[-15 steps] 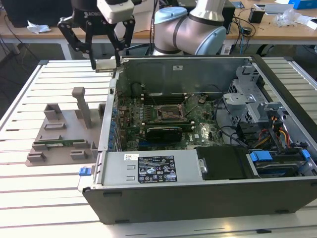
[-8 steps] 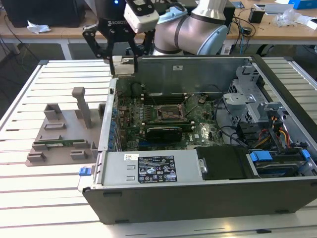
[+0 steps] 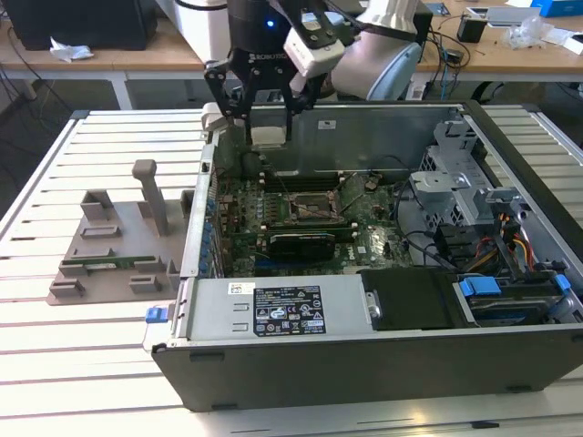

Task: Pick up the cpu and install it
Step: 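Pick up the cpu and move it towards the insertion slot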

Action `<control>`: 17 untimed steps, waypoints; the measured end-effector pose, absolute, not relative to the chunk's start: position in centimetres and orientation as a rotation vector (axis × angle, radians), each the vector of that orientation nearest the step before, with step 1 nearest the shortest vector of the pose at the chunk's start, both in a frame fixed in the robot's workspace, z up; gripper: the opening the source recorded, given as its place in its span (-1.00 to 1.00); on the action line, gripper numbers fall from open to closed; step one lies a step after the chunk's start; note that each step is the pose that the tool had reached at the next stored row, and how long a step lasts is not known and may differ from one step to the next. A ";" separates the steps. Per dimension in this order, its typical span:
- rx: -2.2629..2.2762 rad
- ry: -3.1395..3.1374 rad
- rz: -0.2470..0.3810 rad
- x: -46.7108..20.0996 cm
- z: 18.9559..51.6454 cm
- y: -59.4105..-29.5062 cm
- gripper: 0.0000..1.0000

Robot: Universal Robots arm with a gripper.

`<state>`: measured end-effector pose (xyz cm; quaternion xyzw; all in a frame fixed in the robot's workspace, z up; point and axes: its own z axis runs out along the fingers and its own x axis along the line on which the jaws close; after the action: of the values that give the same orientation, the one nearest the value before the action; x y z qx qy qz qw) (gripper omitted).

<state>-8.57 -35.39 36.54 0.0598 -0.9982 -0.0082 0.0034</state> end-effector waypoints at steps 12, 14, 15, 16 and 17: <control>0.187 -3.127 -0.026 -1.8 32.7 -32.7 0.09; 0.188 -3.127 -0.026 -1.8 32.1 -32.5 0.09; 0.187 -3.127 -0.026 -1.6 31.7 -32.4 0.09; 0.187 -3.127 -0.026 -1.6 31.5 -32.3 0.09; 0.187 -3.127 -0.026 -1.5 31.3 -32.2 0.09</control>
<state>-1.48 -32.23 31.27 0.0598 -0.9982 -0.0082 0.0045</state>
